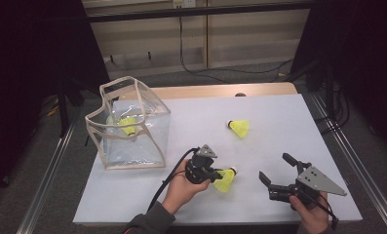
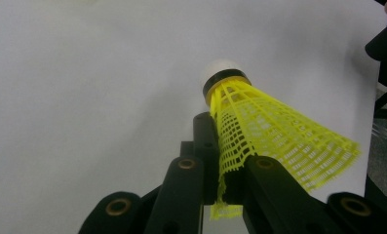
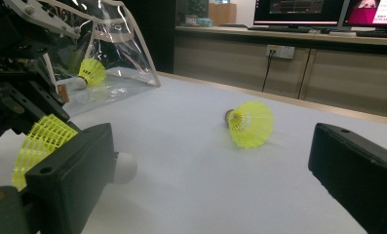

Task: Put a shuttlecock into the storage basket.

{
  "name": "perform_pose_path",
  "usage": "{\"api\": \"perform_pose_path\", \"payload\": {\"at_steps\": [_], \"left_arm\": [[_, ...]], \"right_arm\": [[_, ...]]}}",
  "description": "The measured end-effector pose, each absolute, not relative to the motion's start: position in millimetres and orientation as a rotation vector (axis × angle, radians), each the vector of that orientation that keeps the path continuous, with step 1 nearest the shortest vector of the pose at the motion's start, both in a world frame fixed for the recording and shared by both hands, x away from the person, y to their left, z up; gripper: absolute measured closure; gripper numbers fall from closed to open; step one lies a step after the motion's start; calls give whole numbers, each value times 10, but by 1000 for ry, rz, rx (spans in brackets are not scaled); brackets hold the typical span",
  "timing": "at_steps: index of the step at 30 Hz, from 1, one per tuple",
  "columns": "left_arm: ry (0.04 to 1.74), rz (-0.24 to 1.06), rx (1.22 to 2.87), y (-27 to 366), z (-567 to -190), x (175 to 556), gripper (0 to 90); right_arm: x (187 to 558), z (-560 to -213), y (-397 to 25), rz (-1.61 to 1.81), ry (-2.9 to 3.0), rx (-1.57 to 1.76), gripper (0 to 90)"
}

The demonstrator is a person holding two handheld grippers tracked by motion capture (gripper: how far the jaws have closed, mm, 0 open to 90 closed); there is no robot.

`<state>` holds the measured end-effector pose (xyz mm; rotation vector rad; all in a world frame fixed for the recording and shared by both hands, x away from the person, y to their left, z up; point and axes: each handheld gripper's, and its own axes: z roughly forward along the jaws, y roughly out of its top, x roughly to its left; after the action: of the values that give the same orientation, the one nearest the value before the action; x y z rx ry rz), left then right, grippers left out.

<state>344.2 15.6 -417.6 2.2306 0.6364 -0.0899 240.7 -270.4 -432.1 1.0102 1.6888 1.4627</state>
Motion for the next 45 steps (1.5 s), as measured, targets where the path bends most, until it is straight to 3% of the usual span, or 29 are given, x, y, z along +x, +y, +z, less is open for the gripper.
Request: {"api": "perform_pose_path", "payload": {"at_steps": [20, 45], "left_arm": [[653, -113, 2186, 361, -3852, 3560, 880], [688, -117, 2167, 517, -3718, 3673, 880]], "right_arm": [[2402, -4313, -2697, 1466, 1690, 1003, 30], [2382, -4303, -2703, 1468, 1686, 993, 30]]}}
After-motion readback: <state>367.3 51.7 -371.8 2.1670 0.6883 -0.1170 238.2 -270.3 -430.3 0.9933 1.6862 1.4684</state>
